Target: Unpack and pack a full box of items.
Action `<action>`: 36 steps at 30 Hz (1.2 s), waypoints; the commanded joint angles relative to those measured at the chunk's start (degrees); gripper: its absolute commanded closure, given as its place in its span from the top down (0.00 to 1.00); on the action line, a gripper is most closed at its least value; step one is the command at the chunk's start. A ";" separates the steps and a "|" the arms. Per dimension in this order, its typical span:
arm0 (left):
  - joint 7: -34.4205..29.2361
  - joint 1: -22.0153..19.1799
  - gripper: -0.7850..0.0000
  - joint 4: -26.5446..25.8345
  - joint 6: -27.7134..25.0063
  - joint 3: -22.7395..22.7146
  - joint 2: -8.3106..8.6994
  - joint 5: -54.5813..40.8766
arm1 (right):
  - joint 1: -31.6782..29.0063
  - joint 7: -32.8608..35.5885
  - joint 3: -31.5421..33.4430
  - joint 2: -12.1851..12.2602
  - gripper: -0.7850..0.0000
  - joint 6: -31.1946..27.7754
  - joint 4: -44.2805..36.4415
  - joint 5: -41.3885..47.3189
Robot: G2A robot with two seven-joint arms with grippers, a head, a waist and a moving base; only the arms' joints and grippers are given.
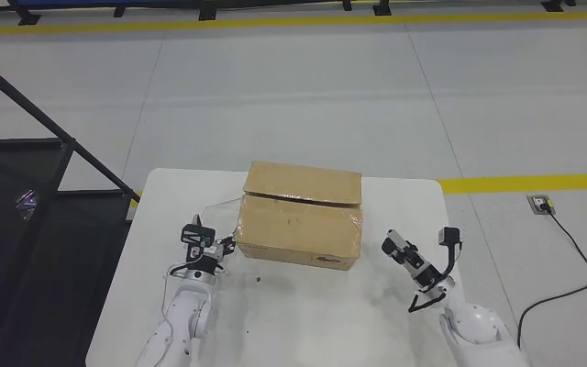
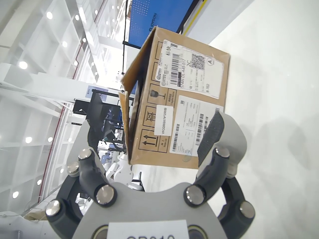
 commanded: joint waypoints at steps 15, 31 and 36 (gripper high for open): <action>1.10 4.61 1.00 -5.56 0.13 0.91 -0.17 1.59 | 3.48 13.47 2.82 1.17 1.00 -2.00 -0.32 10.94; 2.09 10.16 1.00 -11.01 -0.25 -7.62 0.53 -7.53 | 17.59 6.81 -4.73 -0.40 1.00 3.29 10.20 5.78; 2.17 10.85 1.00 -11.58 -0.44 -9.48 0.69 -8.78 | 21.11 7.14 -7.49 -1.15 1.00 2.81 15.26 5.38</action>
